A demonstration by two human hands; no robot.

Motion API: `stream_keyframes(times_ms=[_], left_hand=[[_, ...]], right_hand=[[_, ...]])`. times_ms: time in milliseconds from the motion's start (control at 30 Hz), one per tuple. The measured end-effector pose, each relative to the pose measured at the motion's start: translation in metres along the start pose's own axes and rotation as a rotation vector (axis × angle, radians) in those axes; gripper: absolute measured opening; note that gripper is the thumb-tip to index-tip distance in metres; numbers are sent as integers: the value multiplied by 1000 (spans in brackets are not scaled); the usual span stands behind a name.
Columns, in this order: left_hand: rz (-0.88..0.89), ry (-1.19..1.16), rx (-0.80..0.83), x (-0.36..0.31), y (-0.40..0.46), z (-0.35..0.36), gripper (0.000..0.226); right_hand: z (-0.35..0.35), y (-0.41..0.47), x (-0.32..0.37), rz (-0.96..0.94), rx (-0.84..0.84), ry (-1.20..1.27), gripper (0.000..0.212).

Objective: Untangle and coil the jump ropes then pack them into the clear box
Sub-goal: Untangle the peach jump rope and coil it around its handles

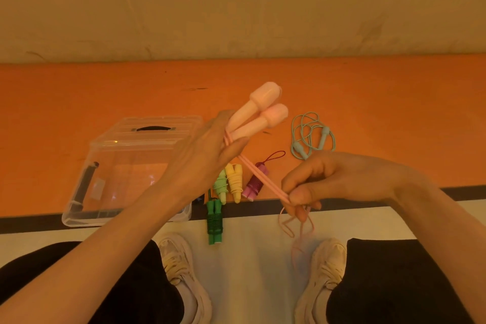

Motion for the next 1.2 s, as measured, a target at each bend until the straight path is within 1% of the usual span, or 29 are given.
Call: stream_keyframes(times_ms=[167,267,333,367,400,467,567,700,800,933,1100,1133,1200], left_hand=[[22,-45,103,0,-2,2,52],[39,-86,144,-1,-3,2,45],[25,-103,144,-1,-2,-1,41],[21,-109,142,0,-2,-1,40],[20,-110,142,1,-1,-2,41],[17,-105,146,3,-1,-1,45],[26,-107,153,6,-1,3,51],[53,-84,155,-3,-3,3,63],[73,-93,178,-11,-5,0,70],[97,-168,231,-12,-7,4,70],[112,-200,297,-12,-8,12,91],[126,-222,301,-13,-8,13,89],[140,-257,290,-16,-8,13,75]], right_hand=[[3,3,7,-99,31,46,16],[6,7,11,-136,78,82,17],[6,8,13,-167,107,117,27],[6,8,13,-176,107,136,28],[4,8,13,-181,92,154,24],[1,7,14,-193,51,193,18],[-2,7,16,-246,48,280,16],[-5,5,17,-318,49,342,24],[-9,1,18,-351,18,372,23],[-14,-3,18,-379,12,400,22],[-14,-5,17,-397,2,416,25],[-14,-6,17,-404,5,421,25],[-14,-7,18,-400,2,416,25]])
Point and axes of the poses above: each hand's wrist, its own y-axis towards the middle knuckle, its own z-axis out of the palm, x = y × z, the point moved 6 cm from there along y, towards the middle knuckle, and after that the axes turned 7 degrees about x, right-handed, at the moved point
